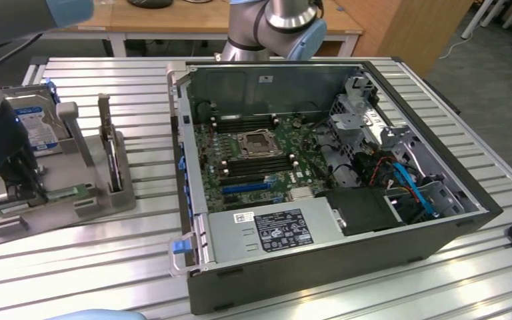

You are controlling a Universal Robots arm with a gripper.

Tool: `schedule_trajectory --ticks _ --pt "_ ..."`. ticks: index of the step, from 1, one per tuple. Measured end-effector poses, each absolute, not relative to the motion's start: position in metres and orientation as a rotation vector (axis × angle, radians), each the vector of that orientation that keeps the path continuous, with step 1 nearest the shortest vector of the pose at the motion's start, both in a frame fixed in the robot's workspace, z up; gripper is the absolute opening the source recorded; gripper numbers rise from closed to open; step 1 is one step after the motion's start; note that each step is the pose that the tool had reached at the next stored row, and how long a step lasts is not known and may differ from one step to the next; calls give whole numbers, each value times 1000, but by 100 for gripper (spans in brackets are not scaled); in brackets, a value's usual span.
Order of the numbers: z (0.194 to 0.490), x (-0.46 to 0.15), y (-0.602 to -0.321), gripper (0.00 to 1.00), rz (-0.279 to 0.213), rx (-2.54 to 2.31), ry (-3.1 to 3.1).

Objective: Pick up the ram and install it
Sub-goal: 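Pick up the ram and move it above insertion slot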

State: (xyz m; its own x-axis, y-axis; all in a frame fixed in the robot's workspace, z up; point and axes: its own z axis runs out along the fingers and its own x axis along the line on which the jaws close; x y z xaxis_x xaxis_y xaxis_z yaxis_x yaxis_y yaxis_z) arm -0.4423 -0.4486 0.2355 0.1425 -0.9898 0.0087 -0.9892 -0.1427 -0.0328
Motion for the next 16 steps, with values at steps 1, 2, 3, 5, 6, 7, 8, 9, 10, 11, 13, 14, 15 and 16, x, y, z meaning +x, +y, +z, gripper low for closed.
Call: schedule_trajectory --ticks 1,2,3,5,6,7,8,9,10,11,13,14,15,16 --pt "238 -442 -449 14 -44 -2360 2044" --pt "240 -442 -449 14 -44 -2360 2044" --pt "242 -442 -449 14 -44 -2360 2044" --pt "246 -442 -449 14 -44 -2360 2044" --pt "248 -442 -449 14 -44 -2360 2044" --pt "251 -442 -449 14 -44 -2360 2044" --pt "253 -442 -449 14 -44 -2360 2044" --pt "255 -442 -449 13 -44 -2360 2044" --pt "257 -442 -449 13 -44 -2360 2044" --pt "259 -442 -449 13 -44 -2360 2044" --pt "264 -442 -449 13 -43 -2360 2044" --pt "266 -442 -449 13 -43 -2360 2045" --pt "267 -442 -449 13 -43 -2360 2044" --pt "269 -442 -449 13 -44 -2360 2045"
